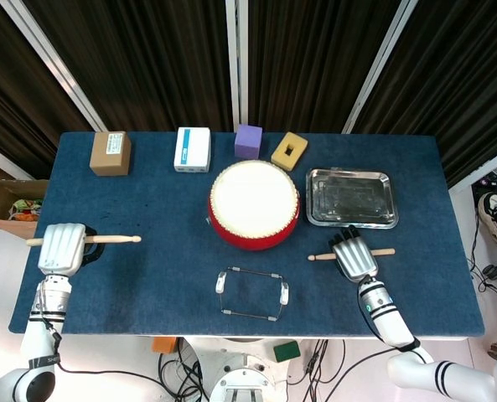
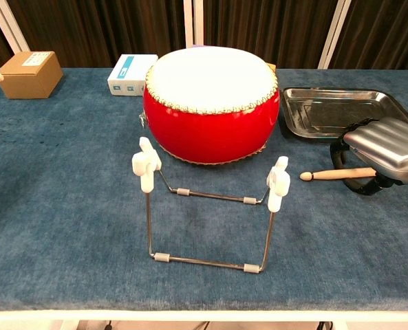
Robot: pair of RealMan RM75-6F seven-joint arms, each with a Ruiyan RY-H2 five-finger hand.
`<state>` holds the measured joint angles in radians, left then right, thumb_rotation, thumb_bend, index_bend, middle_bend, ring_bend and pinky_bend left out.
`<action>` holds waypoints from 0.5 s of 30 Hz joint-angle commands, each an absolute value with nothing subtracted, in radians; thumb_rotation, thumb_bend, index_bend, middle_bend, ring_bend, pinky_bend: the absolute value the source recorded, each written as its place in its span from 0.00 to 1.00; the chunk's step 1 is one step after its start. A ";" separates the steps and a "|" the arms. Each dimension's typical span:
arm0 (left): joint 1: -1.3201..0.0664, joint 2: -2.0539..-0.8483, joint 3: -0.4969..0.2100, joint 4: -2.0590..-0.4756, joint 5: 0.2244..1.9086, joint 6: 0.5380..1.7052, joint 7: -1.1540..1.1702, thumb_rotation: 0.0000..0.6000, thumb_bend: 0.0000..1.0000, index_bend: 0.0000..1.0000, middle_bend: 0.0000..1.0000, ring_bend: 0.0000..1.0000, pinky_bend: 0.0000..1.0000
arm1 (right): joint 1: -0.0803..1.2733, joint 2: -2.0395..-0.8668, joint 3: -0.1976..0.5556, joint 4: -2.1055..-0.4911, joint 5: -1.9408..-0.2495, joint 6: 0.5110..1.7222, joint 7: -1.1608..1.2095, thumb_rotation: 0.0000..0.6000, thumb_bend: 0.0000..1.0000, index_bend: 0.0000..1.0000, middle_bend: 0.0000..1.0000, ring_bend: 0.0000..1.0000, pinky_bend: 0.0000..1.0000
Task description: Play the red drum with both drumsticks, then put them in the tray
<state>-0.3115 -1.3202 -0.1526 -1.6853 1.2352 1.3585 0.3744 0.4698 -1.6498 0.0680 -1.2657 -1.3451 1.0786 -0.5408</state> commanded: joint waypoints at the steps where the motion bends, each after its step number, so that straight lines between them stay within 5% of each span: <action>1: -0.308 -1.320 -0.151 -1.685 1.237 1.363 0.370 1.00 0.30 1.00 1.00 1.00 1.00 | 0.469 -1.652 0.067 -1.266 -1.356 1.089 -0.504 1.00 0.40 0.60 0.43 0.19 0.23; 9: -0.304 -1.314 -0.148 -1.693 1.237 1.368 0.369 1.00 0.30 1.00 1.00 1.00 1.00 | 0.432 -1.557 0.095 -1.391 -1.395 1.160 -0.208 1.00 0.48 0.67 0.48 0.23 0.25; 15: -0.303 -1.313 -0.151 -1.705 1.234 1.372 0.371 1.00 0.30 1.00 1.00 1.00 1.00 | 0.399 -1.469 0.120 -1.430 -1.415 1.178 0.227 1.00 0.50 0.70 0.51 0.26 0.27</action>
<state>-0.3031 -1.3134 -0.1506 -1.7048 1.2345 1.3725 0.3708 0.4281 -1.5416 0.0976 -1.3836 -1.3959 1.1574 -0.0395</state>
